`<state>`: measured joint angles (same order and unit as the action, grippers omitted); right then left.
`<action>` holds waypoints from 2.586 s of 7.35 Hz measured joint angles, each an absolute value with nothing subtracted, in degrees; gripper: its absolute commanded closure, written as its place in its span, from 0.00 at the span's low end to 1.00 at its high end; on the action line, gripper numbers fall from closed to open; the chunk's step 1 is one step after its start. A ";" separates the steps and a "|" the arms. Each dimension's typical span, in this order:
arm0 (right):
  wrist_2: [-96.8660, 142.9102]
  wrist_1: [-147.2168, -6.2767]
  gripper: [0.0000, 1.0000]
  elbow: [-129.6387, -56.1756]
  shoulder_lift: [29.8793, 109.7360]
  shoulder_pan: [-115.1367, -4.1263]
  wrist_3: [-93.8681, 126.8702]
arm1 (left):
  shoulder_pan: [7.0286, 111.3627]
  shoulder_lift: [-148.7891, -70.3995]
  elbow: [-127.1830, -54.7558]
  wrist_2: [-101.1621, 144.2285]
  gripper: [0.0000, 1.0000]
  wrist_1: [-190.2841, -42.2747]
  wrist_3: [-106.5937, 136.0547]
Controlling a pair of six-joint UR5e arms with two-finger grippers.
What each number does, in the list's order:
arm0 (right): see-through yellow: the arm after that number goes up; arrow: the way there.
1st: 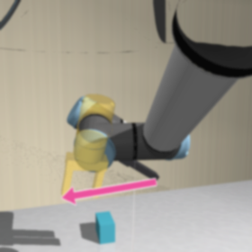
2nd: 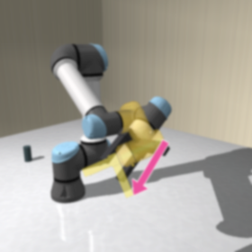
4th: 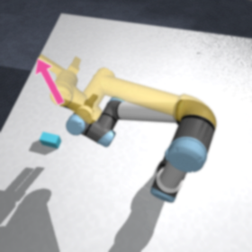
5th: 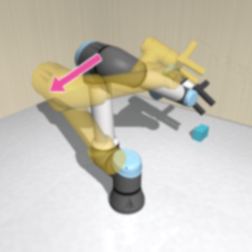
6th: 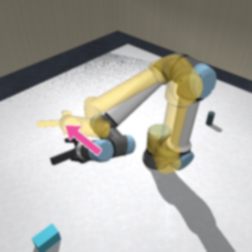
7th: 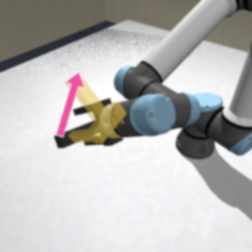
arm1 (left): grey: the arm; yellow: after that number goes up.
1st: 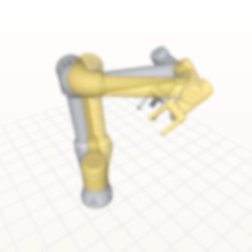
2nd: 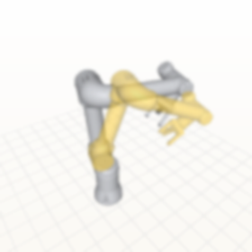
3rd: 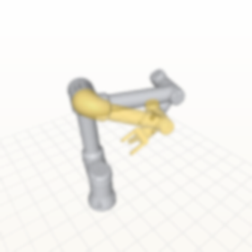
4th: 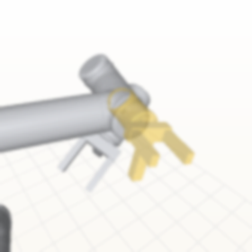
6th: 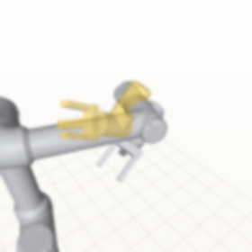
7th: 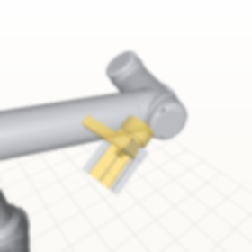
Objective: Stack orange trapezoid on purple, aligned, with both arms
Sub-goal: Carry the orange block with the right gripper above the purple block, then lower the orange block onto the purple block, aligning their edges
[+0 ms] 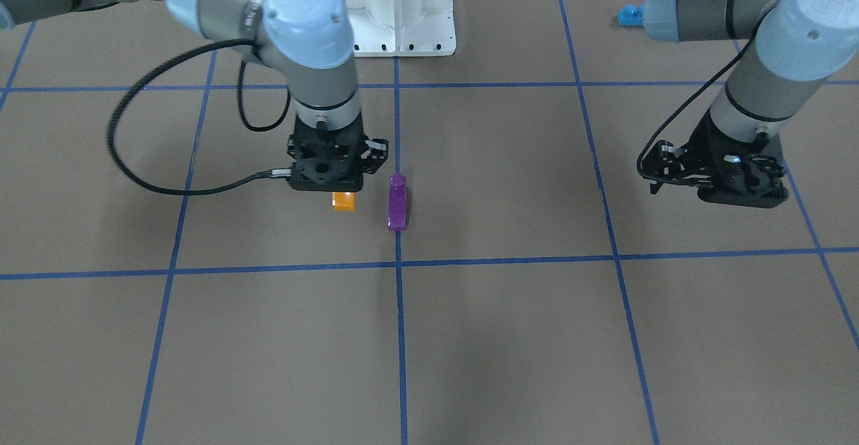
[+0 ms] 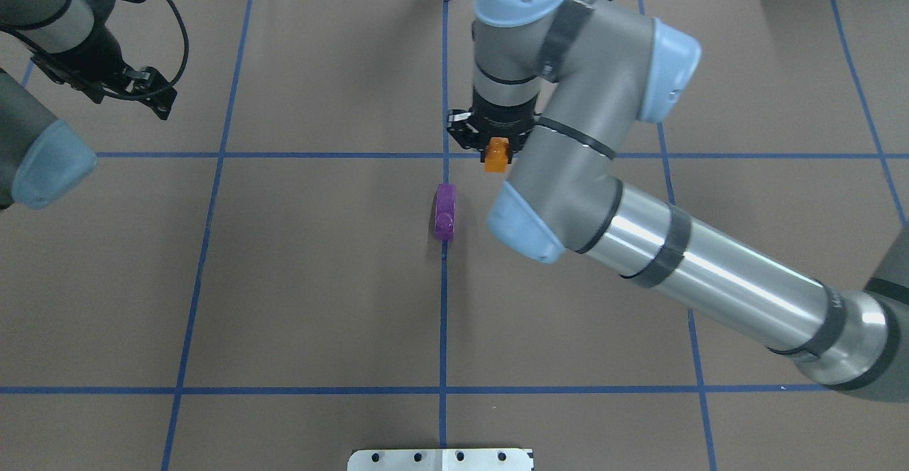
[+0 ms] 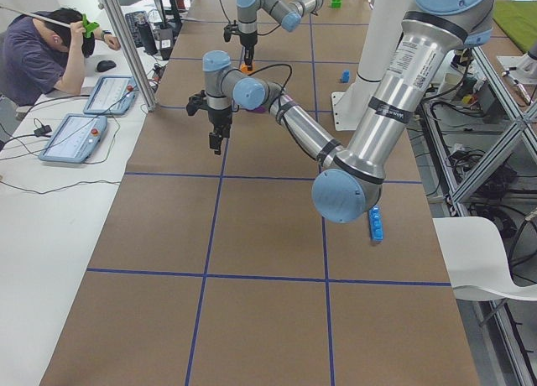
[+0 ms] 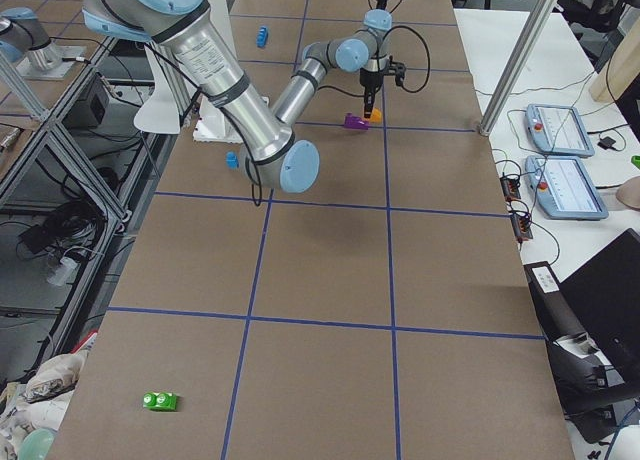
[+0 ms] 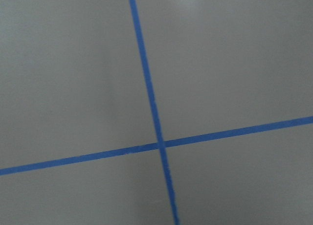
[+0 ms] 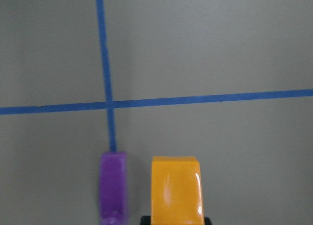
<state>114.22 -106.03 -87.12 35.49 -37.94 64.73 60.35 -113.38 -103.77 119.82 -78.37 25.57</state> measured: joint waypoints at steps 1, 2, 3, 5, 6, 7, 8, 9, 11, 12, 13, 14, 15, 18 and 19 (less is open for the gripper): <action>112.94 -105.38 1.00 -81.67 30.62 -35.96 66.90 | 61.58 -112.55 -103.33 119.86 0.00 -78.41 23.57; 112.14 -103.40 1.00 -78.26 28.28 -34.51 69.17 | 62.09 -112.24 -102.84 119.87 0.00 -78.45 22.70; 111.80 -101.64 1.00 -76.85 27.92 -33.54 70.62 | 62.25 -112.18 -102.54 119.90 0.00 -78.47 22.39; 111.52 -100.39 1.00 -76.43 29.22 -32.64 72.60 | 62.34 -112.25 -102.22 119.96 0.00 -78.48 22.27; 111.25 -100.26 1.00 -76.73 29.96 -32.51 73.45 | 62.33 -112.37 -102.17 119.97 0.00 -78.49 22.30; 110.95 -100.22 1.00 -77.33 30.89 -32.37 74.54 | 62.33 -112.44 -102.12 119.97 0.00 -78.51 22.32; 110.77 -100.20 1.00 -77.82 31.73 -32.18 75.36 | 62.32 -112.50 -102.10 119.97 0.00 -78.54 22.32; 110.65 -100.20 1.00 -77.99 32.36 -32.00 75.73 | 62.32 -112.54 -102.10 119.97 0.00 -78.56 22.32; 110.52 -100.18 1.00 -78.01 33.07 -31.38 75.89 | 62.26 -112.58 -102.13 119.97 0.00 -78.57 22.32; 110.49 -100.14 1.00 -77.95 33.17 -31.18 75.88 | 62.26 -112.58 -102.13 119.97 0.00 -78.58 22.32; 110.48 -100.03 1.00 -77.88 33.25 -31.06 75.84 | 62.27 -112.62 -102.13 119.97 0.00 -78.58 22.32; 110.48 -99.70 1.00 -77.79 33.39 -31.02 75.77 | 62.28 -112.68 -102.13 119.97 0.00 -78.58 22.32; 110.48 -99.27 1.00 -77.68 33.59 -31.02 75.70 | 62.27 -112.72 -102.13 119.95 0.00 -78.57 22.32; 110.46 -98.99 1.00 -77.65 34.46 -30.77 75.55 | 62.23 -112.76 -102.13 119.91 0.00 -78.57 22.32; 110.42 -98.97 1.00 -77.65 34.57 -30.63 75.52 | 62.23 -112.76 -102.12 119.89 0.00 -78.57 22.32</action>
